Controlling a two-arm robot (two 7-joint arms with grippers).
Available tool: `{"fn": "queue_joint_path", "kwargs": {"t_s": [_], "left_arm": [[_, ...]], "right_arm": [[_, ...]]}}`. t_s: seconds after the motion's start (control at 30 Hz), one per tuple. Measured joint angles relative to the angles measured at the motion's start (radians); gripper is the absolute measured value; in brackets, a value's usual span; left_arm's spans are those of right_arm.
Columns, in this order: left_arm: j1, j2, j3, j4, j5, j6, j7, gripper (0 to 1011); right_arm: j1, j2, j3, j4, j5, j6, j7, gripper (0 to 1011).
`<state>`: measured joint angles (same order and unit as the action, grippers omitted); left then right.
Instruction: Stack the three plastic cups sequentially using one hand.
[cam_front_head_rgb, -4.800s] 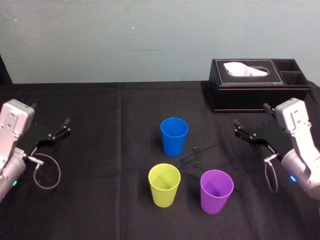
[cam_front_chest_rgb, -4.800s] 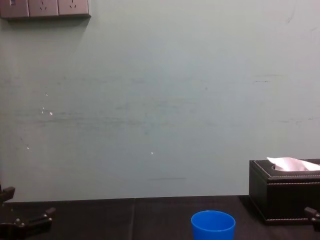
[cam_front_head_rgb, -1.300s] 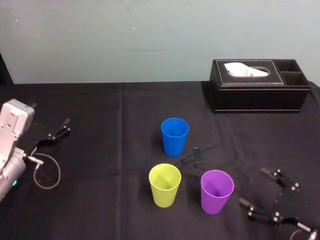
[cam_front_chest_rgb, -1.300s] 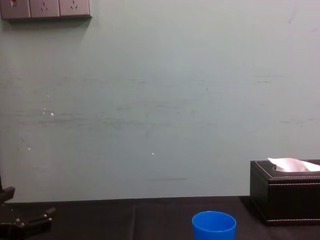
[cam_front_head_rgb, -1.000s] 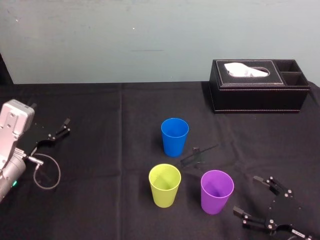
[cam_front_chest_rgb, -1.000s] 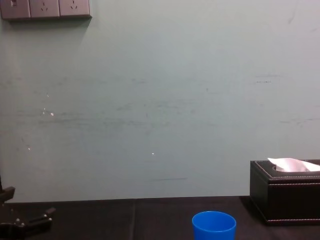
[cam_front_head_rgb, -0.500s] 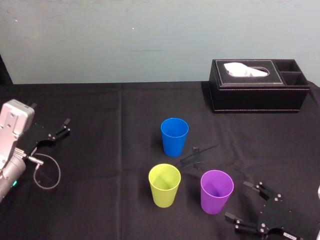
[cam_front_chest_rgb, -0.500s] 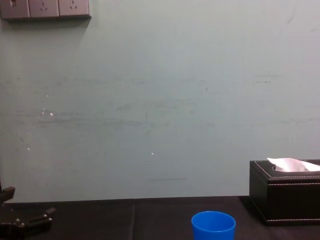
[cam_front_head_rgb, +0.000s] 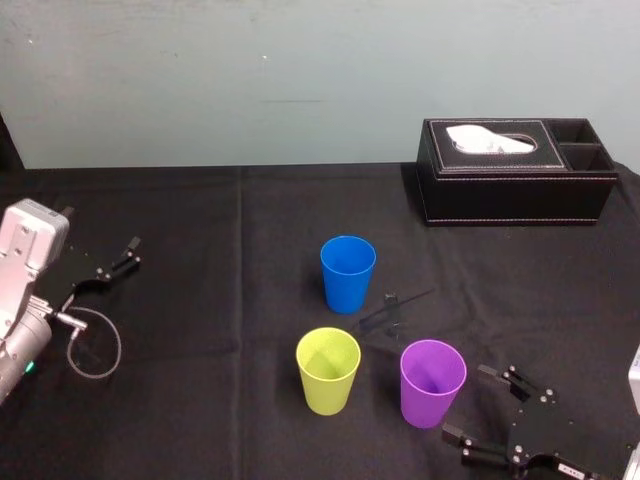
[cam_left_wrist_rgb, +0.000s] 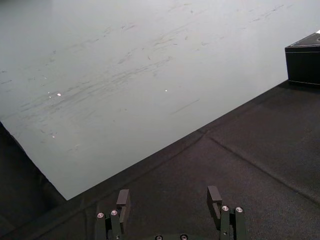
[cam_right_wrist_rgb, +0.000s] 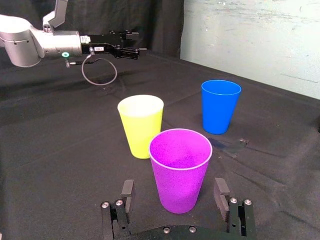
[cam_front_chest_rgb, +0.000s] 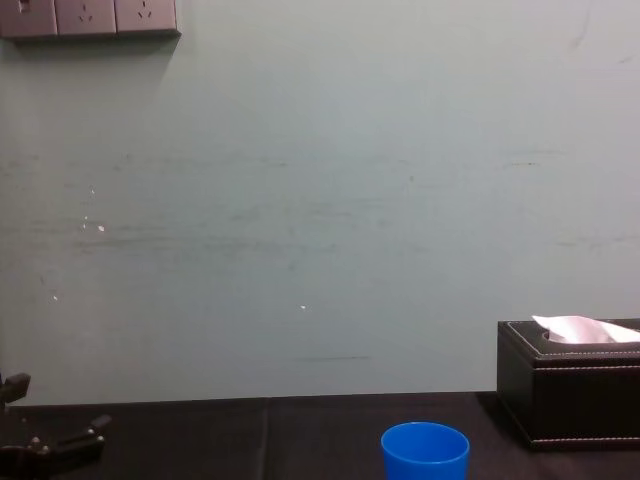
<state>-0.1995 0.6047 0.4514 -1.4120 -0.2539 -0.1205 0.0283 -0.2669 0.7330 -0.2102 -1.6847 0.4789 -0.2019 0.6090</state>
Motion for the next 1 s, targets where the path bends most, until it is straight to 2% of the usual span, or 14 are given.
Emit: {"fn": "queue_joint_path", "kwargs": {"t_s": [0.53,1.0], "left_arm": [[0.000,0.000,0.000,0.000,0.000,0.000,0.000,1011],[0.000,0.000,0.000,0.000,0.000,0.000,0.000,1011]], "right_arm": [[0.031,-0.034,-0.012,0.019,0.001,0.025,0.000,1003],[0.084,-0.073,-0.050,0.044,-0.026,0.040,-0.019,1003]]}}
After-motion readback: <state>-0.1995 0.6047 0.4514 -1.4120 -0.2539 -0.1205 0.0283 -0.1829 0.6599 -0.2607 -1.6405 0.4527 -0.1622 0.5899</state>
